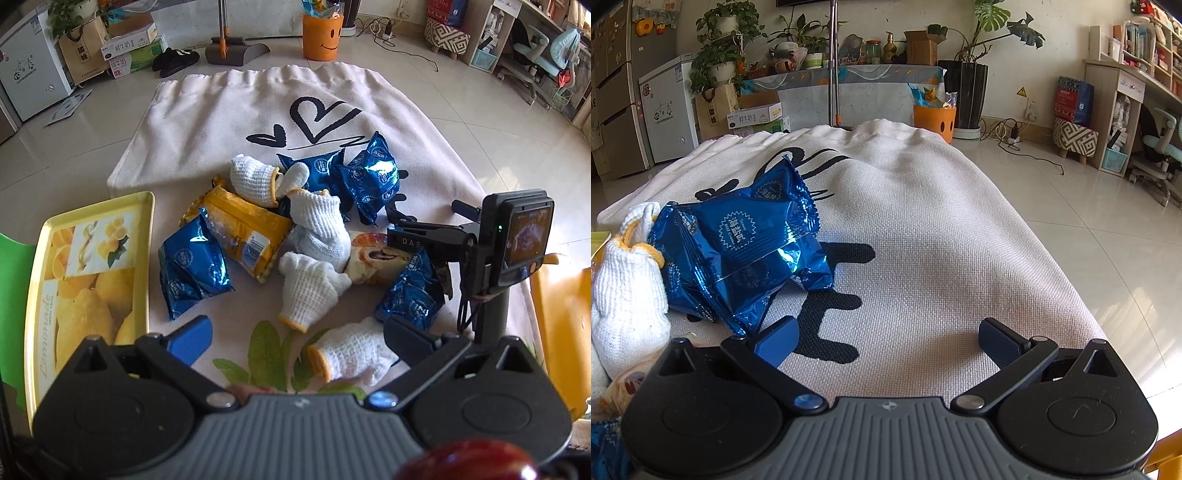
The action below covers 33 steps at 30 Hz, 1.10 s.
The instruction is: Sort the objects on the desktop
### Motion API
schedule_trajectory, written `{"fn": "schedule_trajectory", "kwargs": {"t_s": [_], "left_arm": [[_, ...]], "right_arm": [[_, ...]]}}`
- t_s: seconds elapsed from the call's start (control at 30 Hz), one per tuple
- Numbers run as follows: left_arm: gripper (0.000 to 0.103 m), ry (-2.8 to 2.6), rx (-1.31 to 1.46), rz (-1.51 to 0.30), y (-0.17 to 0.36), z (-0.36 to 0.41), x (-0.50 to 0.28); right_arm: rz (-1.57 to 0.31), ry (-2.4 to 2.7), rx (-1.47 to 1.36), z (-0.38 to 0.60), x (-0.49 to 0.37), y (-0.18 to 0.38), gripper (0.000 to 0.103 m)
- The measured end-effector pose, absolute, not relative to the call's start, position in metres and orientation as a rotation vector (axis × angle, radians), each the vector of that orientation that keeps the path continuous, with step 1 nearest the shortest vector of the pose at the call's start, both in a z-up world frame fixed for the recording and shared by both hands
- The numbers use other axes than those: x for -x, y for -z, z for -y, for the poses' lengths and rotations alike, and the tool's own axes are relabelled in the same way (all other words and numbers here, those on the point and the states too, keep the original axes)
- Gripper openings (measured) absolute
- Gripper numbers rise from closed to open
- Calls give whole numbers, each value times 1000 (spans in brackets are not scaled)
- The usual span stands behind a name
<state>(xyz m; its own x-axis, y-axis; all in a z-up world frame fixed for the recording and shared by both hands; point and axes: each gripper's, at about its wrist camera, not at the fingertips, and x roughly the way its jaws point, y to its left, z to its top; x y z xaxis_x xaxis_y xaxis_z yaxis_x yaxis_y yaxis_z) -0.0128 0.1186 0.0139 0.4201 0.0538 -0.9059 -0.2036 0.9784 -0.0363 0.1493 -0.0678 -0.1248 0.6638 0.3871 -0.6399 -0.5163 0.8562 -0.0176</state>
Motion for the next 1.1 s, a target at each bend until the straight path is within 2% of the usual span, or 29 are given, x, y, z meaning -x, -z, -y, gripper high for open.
{"fn": "schedule_trajectory", "kwargs": {"t_s": [0.5, 1.1], "left_arm": [[102, -202, 152, -1154, 14, -134, 18], [102, -179, 67, -1296, 70, -115, 18]], "right_arm": [[-672, -515, 205, 69, -149, 124, 103], [-672, -515, 206, 67, -148, 124, 103]]}}
